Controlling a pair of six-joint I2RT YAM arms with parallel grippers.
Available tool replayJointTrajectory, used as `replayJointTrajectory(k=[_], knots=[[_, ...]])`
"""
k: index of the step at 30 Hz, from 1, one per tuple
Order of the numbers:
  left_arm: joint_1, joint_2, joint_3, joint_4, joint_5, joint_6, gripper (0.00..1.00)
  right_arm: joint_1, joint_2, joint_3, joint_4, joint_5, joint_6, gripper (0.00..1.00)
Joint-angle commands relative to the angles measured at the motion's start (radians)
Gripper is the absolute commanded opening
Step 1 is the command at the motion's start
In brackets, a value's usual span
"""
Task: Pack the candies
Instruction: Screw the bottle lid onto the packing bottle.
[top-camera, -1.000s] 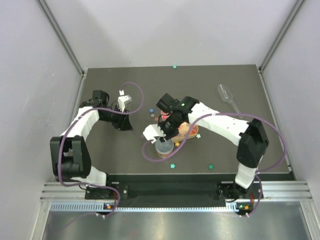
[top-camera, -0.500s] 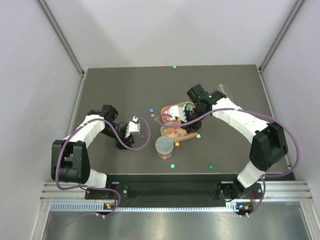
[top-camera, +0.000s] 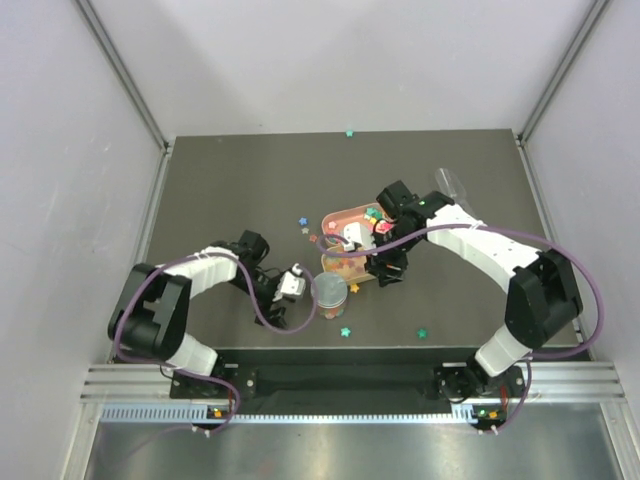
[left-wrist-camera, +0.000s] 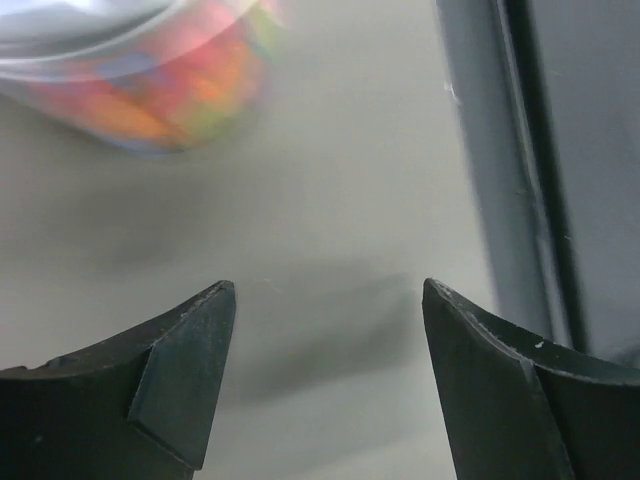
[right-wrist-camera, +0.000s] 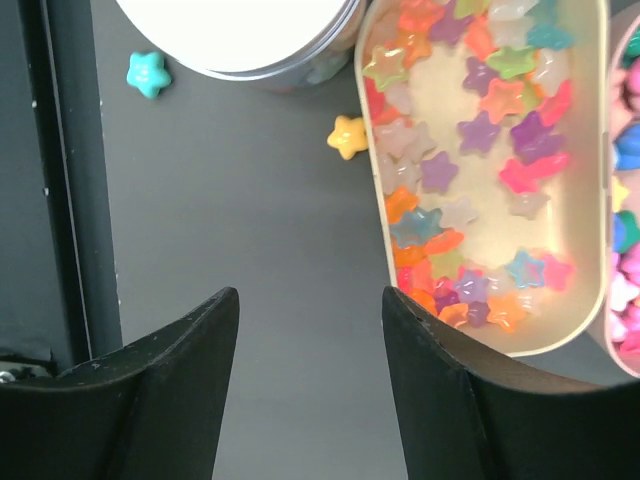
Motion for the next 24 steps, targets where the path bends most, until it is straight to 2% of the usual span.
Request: replayJointTrajectory(k=[1,2,3,7,9,13,20,22,24], knots=[[-0.031,0.096,0.072,0.309,0.032,-0.261,0.8,0.006,-0.055,0.053,-0.001,-0.033,0.038,0.6],[-0.035,0.137,0.096,0.349,0.029,-0.297,0.8,0.006,-0.053,0.053,0.002,-0.033,0.04,0.6],[-0.049,0.159,0.112,0.41,-0.042,-0.385,0.79,0.006,-0.049,0.053,0.002,-0.033,0.044,0.6],[-0.081,0.23,0.159,0.398,-0.086,-0.418,0.79,0.006,-0.036,0.062,0.014,-0.037,0.053,0.61],[-0.104,0.22,0.157,0.382,-0.095,-0.412,0.79,0.006,-0.03,0.078,0.013,-0.045,0.049,0.61],[-0.126,0.201,0.164,0.25,-0.094,-0.461,0.8,-0.008,-0.019,0.096,0.01,-0.045,0.043,0.62],[-0.132,0.11,0.068,0.173,-0.111,-0.362,0.82,-0.02,-0.004,0.108,0.016,-0.051,0.046,0.63],[-0.159,0.098,0.061,0.214,-0.114,-0.378,0.99,-0.022,0.001,0.108,0.015,-0.051,0.046,0.64],[-0.189,0.099,0.064,0.275,-0.107,-0.441,0.99,-0.022,0.002,0.116,0.013,-0.042,0.046,0.64]])
